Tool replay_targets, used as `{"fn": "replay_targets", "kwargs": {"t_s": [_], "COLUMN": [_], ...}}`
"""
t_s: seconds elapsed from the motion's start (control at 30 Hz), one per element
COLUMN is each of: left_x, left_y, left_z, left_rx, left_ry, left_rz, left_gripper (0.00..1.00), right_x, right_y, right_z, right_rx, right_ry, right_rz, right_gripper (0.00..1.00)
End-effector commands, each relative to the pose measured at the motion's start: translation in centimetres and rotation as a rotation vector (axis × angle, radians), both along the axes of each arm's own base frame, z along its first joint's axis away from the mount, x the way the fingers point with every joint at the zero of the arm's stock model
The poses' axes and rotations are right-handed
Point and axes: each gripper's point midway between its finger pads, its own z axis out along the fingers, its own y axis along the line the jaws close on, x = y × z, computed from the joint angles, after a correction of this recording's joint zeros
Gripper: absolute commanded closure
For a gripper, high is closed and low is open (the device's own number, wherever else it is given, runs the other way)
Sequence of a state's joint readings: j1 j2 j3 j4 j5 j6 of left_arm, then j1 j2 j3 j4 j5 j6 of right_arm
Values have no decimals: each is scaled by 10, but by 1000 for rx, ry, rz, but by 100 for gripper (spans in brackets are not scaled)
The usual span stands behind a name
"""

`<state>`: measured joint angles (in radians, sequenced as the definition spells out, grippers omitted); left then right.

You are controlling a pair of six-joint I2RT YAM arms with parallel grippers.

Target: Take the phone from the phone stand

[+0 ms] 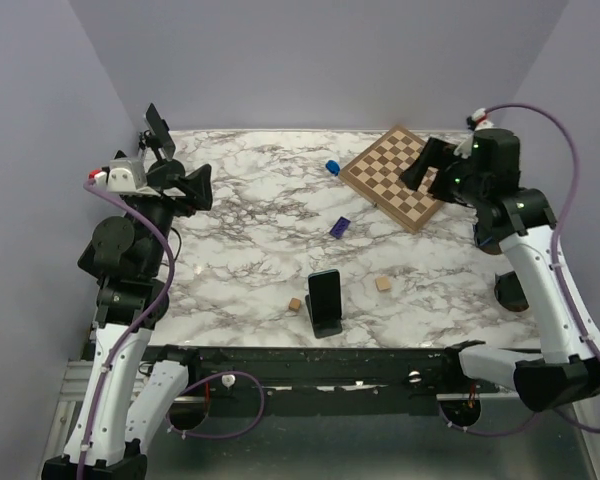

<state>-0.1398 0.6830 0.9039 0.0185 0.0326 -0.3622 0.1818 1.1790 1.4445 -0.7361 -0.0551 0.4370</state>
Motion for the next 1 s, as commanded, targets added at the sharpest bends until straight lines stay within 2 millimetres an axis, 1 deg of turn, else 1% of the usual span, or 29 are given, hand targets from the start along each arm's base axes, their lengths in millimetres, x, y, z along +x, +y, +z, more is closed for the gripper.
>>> {"fn": "replay_targets", "kwargs": {"t_s": [0.0, 0.03, 0.07, 0.1, 0.17, 0.27, 0.33, 0.4, 0.5, 0.57, 0.63, 0.67, 0.8, 0.9, 0.97], "left_x": [3, 4, 7, 7, 10, 14, 17, 19, 21, 21, 22, 22, 23, 23, 24], "left_y": [-17, -19, -21, -23, -28, -35, -37, -38, -40, -42, -43, -43, -43, -45, -46], "left_z": [7, 7, 0, -1, -4, -8, -10, -13, -15, -15, -15, -15, -17, -17, -18], "left_rx": [-2, -4, -3, 0, 6, 1, -7, -9, -5, -2, -3, -2, -5, -11, -12], "left_ry": [14, 18, 51, 58, 71, 85, 95, 107, 119, 123, 125, 125, 131, 135, 140], "left_rz": [-91, -98, -108, -120, -148, -182, -191, -194, -205, -216, -222, -224, -220, -230, -233], "left_gripper": [1, 1, 1, 1, 1, 1, 1, 1, 1, 1, 1, 1, 1, 1, 1], "right_x": [-22, -24, -26, -28, -29, -39, -48, -61, -85, -95, -104, -107, -114, -127, -138], "right_y": [74, 85, 93, 103, 114, 138, 150, 163, 191, 201, 208, 208, 195, 203, 208], "right_z": [-26, -32, -38, -44, -52, -62, -72, -81, -90, -94, -101, -104, -111, -121, -124], "right_rx": [20, -2, -23, -37, -84, -131, -174, -232, -274, -268, -273, -292, -392, -377, -369], "right_ry": [91, 110, 128, 149, 176, 212, 226, 221, 208, 216, 231, 237, 232, 267, 268], "right_rz": [208, 224, 232, 255, 252, 282, 261, 230, 273, 286, 301, 304, 268, 315, 326], "right_gripper": [0, 0, 0, 0, 0, 0, 0, 0, 0, 0, 0, 0, 0, 0, 0]}}
